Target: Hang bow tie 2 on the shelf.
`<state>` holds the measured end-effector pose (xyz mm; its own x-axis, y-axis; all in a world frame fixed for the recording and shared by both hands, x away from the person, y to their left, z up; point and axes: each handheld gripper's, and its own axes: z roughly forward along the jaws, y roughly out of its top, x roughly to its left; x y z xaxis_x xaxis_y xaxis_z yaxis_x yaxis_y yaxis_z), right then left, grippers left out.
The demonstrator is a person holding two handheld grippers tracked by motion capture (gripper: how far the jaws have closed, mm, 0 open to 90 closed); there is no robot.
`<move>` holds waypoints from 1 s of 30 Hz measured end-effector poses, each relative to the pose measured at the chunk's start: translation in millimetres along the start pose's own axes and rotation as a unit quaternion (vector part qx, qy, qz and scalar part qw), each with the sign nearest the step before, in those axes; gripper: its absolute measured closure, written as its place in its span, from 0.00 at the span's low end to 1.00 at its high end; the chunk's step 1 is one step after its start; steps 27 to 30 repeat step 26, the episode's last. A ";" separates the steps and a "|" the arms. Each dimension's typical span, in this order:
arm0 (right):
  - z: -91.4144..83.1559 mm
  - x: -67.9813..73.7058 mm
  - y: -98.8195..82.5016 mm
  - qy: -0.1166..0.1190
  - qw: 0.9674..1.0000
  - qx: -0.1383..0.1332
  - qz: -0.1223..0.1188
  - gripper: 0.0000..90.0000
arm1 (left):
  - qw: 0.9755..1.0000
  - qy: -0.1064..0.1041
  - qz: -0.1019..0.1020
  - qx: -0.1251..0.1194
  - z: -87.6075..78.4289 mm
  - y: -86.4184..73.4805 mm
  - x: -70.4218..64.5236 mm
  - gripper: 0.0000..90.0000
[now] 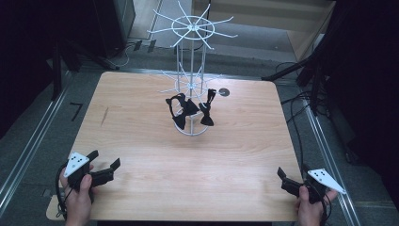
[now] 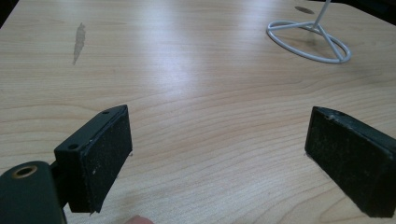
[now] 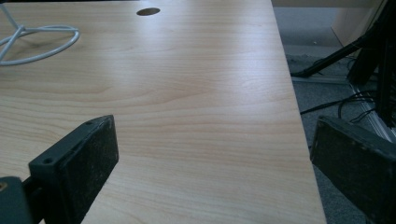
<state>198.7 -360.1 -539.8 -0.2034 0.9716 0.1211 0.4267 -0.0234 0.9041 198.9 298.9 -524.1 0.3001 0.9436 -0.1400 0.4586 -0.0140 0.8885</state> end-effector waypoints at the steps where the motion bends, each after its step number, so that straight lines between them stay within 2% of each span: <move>1: -1.4 -0.9 -0.9 -0.001 1.000 0.000 0.002 0.02 | 1.000 0.000 0.000 0.000 0.0 0.0 -0.1 0.09; 8: -10.0 -6.8 -6.7 -0.004 1.000 0.004 -0.002 0.02 | 1.000 -0.001 0.001 -0.001 -0.3 -0.1 0.0 0.09; 14: -16.2 -12.0 -11.4 -0.007 1.000 -0.002 0.009 0.02 | 1.000 -0.002 0.000 -0.001 -0.3 -0.1 0.0 0.09; 19: -14.8 -7.8 -12.6 -0.010 1.000 -0.001 -0.001 0.02 | 1.000 -0.003 0.005 0.003 0.1 0.1 -0.6 0.09; 24: -15.0 -10.2 -13.2 -0.010 1.000 -0.005 0.011 0.02 | 1.000 -0.003 0.005 0.004 0.7 0.4 -0.5 0.09; 30: -14.6 -8.9 -13.3 -0.013 1.000 -0.004 0.007 0.02 | 1.000 -0.003 0.006 0.006 1.2 0.7 -0.7 0.09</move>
